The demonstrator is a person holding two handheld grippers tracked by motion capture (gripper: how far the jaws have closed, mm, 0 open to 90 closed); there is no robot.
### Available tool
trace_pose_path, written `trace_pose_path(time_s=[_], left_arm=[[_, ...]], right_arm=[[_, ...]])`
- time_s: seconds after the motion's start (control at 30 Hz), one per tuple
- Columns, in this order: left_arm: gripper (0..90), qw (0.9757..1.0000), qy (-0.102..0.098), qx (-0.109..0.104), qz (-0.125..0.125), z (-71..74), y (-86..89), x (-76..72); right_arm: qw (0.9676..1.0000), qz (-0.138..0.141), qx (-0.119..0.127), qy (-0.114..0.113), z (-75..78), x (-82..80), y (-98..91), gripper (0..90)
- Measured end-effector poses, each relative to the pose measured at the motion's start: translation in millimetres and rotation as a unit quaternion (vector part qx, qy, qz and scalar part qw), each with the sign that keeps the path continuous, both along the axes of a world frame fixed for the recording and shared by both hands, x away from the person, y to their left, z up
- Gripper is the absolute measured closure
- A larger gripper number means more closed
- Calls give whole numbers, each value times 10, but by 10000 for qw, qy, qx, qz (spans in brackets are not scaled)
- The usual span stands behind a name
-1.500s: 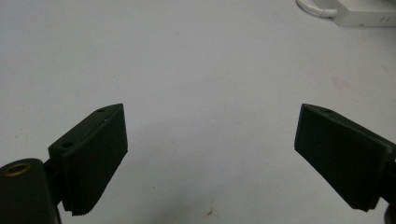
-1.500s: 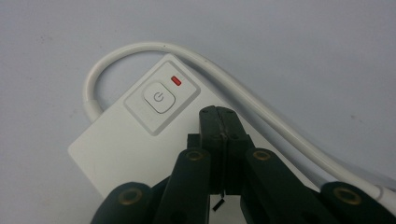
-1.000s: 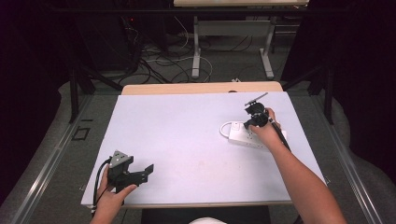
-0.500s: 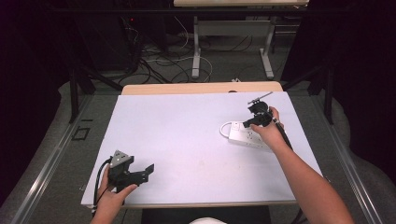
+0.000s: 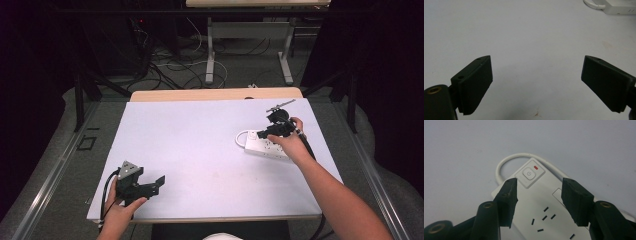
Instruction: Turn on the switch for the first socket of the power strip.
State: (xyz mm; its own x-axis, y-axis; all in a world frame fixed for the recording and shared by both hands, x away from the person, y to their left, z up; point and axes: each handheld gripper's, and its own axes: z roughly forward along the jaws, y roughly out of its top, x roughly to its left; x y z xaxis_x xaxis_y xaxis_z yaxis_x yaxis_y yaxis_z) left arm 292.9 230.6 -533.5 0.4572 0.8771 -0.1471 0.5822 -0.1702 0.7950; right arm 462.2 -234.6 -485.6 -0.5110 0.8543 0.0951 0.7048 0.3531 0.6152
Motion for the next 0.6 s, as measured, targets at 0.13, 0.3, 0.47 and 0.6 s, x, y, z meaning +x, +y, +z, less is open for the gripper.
trace_pose_path(time_s=[0.13, 0.3, 0.47, 0.6], left_arm=[[102, 10000, 6, 9, -6, 2, 1, -1], [102, 10000, -33, 1, 28, -3, 1, -1], [102, 10000, -25, -3, 33, -2, -1, -2], [102, 10000, -34, -21, 39, -4, -5, 0]], right_arm=[[9999, 102, -48, -58, 35, -84, 14, 398], [9995, 165, 48, -272, 75, -256, 20, 361], [9986, 271, 172, -410, 52, -461, 11, 323], [9975, 282, 349, -539, 23, -648, 11, 265]])
